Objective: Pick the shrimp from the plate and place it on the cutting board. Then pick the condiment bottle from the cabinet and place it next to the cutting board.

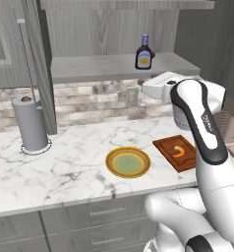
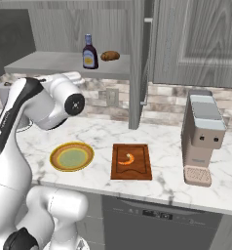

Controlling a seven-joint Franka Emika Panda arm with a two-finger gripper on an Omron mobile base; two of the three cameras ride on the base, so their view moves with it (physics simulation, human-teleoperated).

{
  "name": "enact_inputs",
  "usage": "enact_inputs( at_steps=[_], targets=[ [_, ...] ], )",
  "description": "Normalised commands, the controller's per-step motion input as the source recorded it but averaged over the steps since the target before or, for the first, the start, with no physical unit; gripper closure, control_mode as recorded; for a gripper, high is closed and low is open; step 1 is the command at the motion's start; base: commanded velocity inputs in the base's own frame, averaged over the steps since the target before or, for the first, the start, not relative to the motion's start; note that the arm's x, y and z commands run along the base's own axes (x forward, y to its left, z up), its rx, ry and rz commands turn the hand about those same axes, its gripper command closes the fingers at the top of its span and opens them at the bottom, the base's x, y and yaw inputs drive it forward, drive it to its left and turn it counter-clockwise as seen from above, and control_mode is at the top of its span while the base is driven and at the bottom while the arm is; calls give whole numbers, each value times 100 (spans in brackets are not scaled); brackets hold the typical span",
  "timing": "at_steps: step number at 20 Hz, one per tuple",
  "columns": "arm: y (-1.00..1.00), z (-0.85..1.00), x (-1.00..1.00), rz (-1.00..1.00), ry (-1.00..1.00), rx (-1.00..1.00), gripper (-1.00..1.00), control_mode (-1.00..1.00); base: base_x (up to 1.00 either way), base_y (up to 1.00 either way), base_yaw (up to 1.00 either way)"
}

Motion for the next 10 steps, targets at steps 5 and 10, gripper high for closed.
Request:
enact_inputs(
  at_steps=[5, 10],
  targets=[
    [-2, 21, 0, 0, 0, -1, -100, -100, 0, 0, 0],
    [0, 8, 5, 0, 0, -1, -100, -100, 0, 0, 0]
  ],
)
